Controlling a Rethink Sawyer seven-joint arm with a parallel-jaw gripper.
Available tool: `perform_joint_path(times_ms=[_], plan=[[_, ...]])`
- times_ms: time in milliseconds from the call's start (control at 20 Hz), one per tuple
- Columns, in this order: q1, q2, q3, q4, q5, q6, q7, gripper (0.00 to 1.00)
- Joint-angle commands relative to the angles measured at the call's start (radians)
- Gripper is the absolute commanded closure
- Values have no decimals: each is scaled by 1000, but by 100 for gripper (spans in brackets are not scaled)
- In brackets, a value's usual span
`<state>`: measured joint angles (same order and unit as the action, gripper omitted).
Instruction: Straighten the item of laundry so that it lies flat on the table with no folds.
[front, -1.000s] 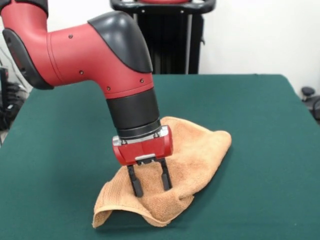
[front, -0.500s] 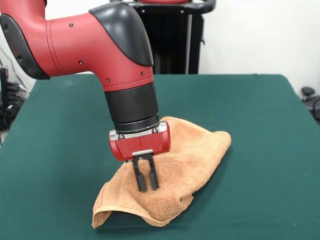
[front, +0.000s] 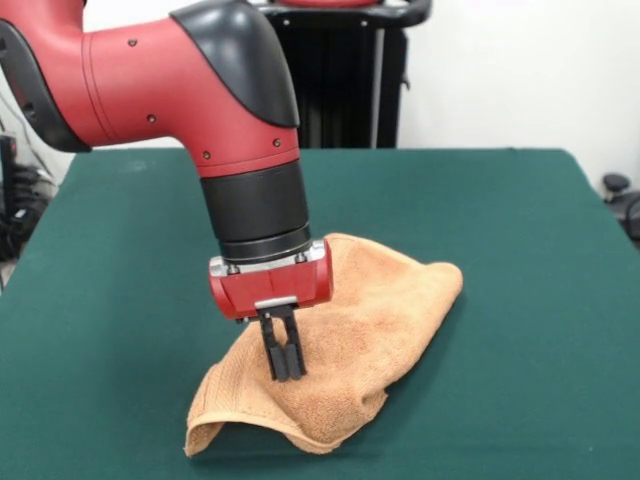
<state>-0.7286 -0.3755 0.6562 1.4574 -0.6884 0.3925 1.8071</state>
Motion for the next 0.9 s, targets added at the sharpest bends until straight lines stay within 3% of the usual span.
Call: perform_joint_path(times_ms=[50,600,650,900], plan=[[29,67,-23,19,32,38,19,100],[13,85,-8,8,14,6,-23,100],[13,85,-8,6,16,13,-24,0],[2,110,7,-1,28,17,-32,0]])
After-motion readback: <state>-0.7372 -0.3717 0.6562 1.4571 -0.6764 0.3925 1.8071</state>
